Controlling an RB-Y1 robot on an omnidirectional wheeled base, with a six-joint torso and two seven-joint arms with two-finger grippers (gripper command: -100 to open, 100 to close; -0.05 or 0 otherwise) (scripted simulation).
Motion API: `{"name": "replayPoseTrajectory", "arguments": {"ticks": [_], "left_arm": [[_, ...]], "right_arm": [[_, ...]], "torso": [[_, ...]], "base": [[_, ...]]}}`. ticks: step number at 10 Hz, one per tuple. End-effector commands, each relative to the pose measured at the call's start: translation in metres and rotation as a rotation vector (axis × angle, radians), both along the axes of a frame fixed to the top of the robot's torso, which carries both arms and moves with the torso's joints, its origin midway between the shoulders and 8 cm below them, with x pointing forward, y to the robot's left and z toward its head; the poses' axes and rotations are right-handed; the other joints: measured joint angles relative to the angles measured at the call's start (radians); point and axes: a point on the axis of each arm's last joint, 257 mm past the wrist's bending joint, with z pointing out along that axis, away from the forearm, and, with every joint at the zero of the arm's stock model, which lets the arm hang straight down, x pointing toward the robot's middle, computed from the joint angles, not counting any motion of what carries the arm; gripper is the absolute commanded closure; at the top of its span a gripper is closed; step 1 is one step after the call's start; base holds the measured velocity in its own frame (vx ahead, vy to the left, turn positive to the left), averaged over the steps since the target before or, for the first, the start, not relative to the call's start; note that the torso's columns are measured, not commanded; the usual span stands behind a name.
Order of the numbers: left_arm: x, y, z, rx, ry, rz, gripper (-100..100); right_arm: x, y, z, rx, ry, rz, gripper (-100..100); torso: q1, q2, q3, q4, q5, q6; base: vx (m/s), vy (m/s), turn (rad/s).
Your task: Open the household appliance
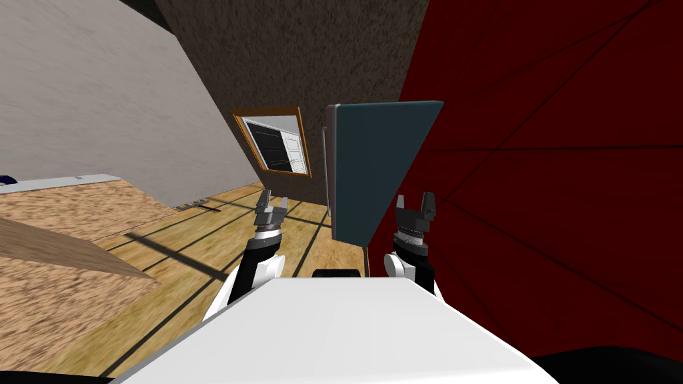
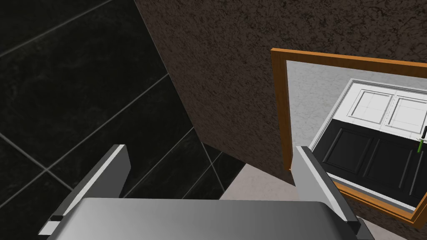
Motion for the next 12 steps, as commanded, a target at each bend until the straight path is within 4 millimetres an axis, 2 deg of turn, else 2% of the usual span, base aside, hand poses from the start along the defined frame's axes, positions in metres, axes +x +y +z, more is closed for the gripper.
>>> {"name": "replayPoseTrajectory", "arguments": {"ticks": [1, 9, 10, 12], "left_arm": [[0.0000, 0.0000, 0.0000, 0.000, 0.000, 0.000, 0], [-0.0001, 0.0000, 0.0002, 0.000, 0.000, 0.000, 0], [-0.0001, 0.0000, 0.0002, 0.000, 0.000, 0.000, 0], [0.0000, 0.0000, -0.0001, 0.000, 0.000, 0.000, 0]], "right_arm": [[0.0000, 0.0000, 0.0000, 0.000, 0.000, 0.000, 0], [-0.0001, 0.0000, 0.0001, 0.000, 0.000, 0.000, 0], [0.0040, 0.0054, -0.0037, -0.049, 0.019, 0.017, -100], [0.0077, 0.0094, -0.0076, -0.090, 0.036, 0.030, -100]], "torso": [[0.000, 0.040, -0.082, 0.041, 0.000, 0.000], [0.000, 0.618, -1.234, 0.617, 0.000, 0.000], [0.000, 0.691, -1.382, 0.691, 0.000, 0.000], [0.001, 0.733, -1.471, 0.734, 0.000, 0.000]], "base": [[0.000, 0.000, 0.000], [0.000, 0.000, 0.000], [0.015, 0.012, -0.008], [0.021, 0.026, -0.008]]}}
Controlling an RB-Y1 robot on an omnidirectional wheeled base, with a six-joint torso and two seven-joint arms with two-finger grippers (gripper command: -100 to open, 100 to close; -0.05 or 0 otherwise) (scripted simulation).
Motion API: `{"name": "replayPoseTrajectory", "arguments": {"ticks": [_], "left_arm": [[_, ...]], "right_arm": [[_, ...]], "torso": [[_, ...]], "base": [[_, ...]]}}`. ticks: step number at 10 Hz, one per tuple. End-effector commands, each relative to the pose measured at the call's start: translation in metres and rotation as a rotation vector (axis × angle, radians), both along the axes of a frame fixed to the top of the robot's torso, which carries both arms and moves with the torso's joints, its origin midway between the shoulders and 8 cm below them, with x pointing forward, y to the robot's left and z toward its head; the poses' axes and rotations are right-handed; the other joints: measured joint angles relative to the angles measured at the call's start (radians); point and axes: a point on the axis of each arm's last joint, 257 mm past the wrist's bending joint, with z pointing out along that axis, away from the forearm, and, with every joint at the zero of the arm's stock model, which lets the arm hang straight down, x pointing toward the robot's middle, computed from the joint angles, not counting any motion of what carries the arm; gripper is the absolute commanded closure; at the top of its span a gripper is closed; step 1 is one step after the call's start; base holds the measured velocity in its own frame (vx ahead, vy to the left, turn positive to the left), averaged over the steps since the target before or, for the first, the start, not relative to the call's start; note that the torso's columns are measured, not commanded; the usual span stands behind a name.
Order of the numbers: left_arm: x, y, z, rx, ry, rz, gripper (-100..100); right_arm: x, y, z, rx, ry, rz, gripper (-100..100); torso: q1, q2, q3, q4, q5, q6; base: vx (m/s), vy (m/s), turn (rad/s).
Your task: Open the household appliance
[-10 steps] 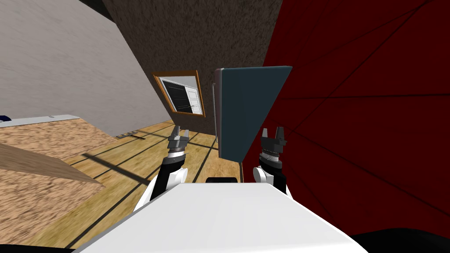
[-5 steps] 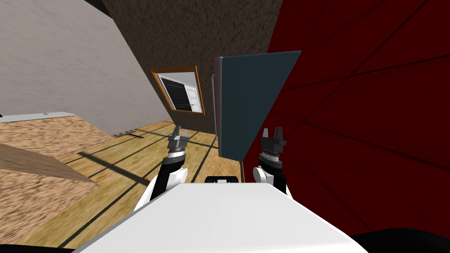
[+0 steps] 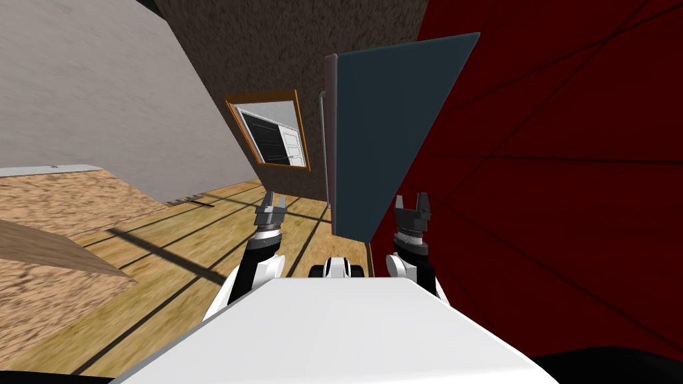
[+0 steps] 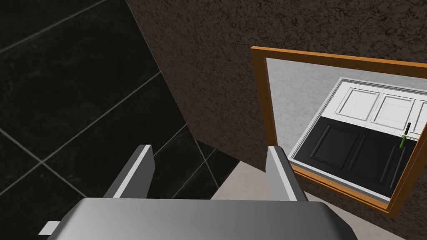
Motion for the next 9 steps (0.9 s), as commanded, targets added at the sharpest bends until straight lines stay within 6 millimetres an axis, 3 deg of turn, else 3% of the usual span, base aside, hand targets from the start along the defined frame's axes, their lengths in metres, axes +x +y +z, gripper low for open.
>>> {"name": "replayPoseTrajectory", "arguments": {"ticks": [1, 9], "left_arm": [[0.000, 0.000, 0.000, 0.000, 0.000, 0.000, 0], [0.000, 0.000, 0.000, 0.000, 0.000, 0.000, 0]], "right_arm": [[0.007, 0.007, -0.008, -0.072, 0.031, 0.019, -100], [0.028, 0.015, -0.035, -0.294, 0.125, 0.049, -100]], "torso": [[0.000, 0.003, -0.004, 0.003, 0.000, 0.000], [-0.001, 0.005, -0.005, 0.004, 0.000, 0.000]], "base": [[0.017, 0.028, -0.009], [0.023, 0.032, -0.010]]}}
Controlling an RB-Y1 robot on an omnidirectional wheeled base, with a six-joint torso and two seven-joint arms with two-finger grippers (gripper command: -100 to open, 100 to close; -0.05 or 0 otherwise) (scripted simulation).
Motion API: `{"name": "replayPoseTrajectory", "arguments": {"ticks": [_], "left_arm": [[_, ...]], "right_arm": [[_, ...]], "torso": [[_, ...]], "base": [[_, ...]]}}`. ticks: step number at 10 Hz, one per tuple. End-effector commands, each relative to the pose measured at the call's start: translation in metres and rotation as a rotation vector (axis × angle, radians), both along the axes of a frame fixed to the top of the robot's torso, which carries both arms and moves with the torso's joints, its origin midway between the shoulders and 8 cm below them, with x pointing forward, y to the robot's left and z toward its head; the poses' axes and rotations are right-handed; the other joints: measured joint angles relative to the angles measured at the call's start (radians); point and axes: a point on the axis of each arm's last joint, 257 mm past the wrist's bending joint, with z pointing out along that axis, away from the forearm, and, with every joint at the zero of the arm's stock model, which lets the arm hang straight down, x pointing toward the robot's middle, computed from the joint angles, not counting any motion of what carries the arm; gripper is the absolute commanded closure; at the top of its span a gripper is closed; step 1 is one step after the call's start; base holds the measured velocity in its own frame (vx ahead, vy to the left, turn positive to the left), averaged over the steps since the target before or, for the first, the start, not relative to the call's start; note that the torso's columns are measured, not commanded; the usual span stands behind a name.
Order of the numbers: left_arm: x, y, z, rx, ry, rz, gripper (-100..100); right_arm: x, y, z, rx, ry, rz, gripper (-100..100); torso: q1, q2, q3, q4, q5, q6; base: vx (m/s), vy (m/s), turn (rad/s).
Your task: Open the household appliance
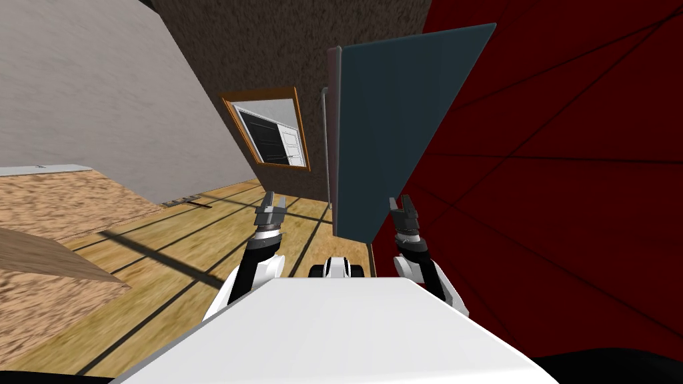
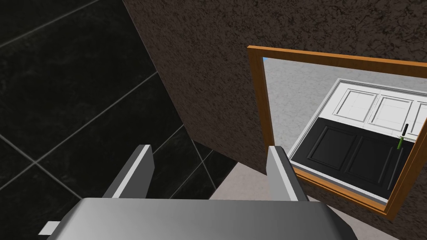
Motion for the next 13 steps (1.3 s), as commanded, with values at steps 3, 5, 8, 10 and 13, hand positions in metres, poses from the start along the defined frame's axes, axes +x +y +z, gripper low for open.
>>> {"name": "replayPoseTrajectory", "arguments": {"ticks": [3, 5, 8, 10, 13], "left_arm": [[0.000, 0.000, 0.000, 0.000, 0.000, 0.000, 0], [0.000, 0.000, 0.000, 0.000, 0.000, 0.000, 0], [0.000, 0.000, 0.000, 0.000, 0.000, 0.000, 0], [0.000, 0.000, 0.000, 0.000, 0.000, 0.000, 0], [0.000, 0.000, 0.000, 0.000, 0.000, 0.000, 0]], "right_arm": [[0.011, 0.003, -0.016, -0.152, 0.053, 0.016, -100], [0.017, 0.002, -0.024, -0.225, 0.075, 0.018, -100], [0.024, 0.000, -0.031, -0.307, 0.097, 0.021, -100], [0.030, -0.003, -0.038, -0.387, 0.117, 0.020, -100], [0.036, -0.007, -0.044, -0.478, 0.136, 0.018, -100]], "torso": [[0.000, -0.001, 0.000, 0.000, 0.000, 0.000], [0.000, -0.001, 0.000, 0.000, 0.000, 0.000], [0.000, 0.000, 0.000, 0.000, 0.000, 0.000], [0.000, 0.000, 0.000, 0.000, 0.000, 0.000], [0.000, -0.001, -0.001, 0.000, 0.000, 0.000]], "base": [[0.032, 0.038, -0.013], [0.036, 0.046, -0.016], [0.029, 0.039, -0.011], [0.025, 0.041, -0.018], [0.034, 0.040, -0.010]]}}
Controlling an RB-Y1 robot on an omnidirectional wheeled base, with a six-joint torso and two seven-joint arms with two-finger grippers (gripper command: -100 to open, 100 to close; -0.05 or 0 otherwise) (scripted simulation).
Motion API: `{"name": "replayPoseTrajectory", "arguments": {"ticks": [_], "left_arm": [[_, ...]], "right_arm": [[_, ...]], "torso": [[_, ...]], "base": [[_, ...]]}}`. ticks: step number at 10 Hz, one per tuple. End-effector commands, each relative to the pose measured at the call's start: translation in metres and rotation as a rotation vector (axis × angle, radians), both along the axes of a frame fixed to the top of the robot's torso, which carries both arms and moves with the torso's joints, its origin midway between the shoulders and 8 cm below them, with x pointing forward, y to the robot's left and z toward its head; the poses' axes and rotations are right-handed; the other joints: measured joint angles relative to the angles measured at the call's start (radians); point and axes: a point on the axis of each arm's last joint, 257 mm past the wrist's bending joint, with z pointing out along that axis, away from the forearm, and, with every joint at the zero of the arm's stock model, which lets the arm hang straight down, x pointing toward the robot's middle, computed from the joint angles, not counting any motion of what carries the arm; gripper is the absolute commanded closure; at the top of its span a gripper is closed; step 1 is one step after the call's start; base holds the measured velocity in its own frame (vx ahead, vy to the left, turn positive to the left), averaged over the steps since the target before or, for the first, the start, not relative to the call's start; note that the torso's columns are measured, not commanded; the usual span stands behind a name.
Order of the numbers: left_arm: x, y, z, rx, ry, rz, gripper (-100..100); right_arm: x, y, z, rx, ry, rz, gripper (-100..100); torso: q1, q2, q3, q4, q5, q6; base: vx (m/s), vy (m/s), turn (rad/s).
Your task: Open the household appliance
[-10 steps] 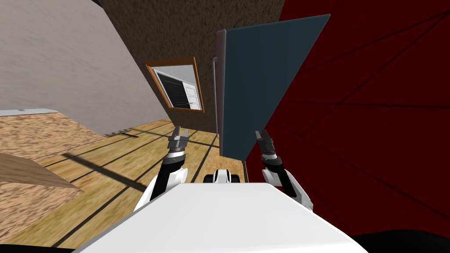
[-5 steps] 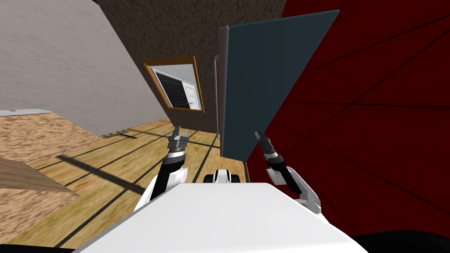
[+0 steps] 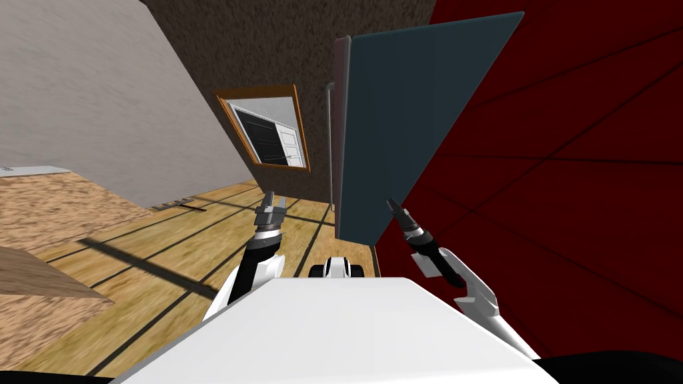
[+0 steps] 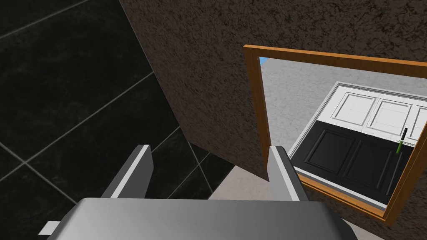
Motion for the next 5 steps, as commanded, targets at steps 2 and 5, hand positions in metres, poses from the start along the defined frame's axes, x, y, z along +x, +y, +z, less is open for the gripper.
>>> {"name": "replayPoseTrajectory", "arguments": {"ticks": [2, 5], "left_arm": [[0.0000, 0.0000, 0.0000, 0.000, 0.000, 0.000, 0], [0.0000, 0.0000, 0.0000, 0.000, 0.000, 0.000, 0]], "right_arm": [[0.0078, -0.0055, -0.0061, -0.116, 0.020, 0.003, -100], [0.0151, -0.0123, -0.0098, -0.211, 0.033, -0.001, -100]], "torso": [[0.000, 0.001, 0.001, 0.000, 0.000, 0.000], [0.000, 0.000, 0.000, 0.000, 0.000, 0.000]], "base": [[0.026, 0.046, -0.020], [0.030, 0.041, -0.013]]}}
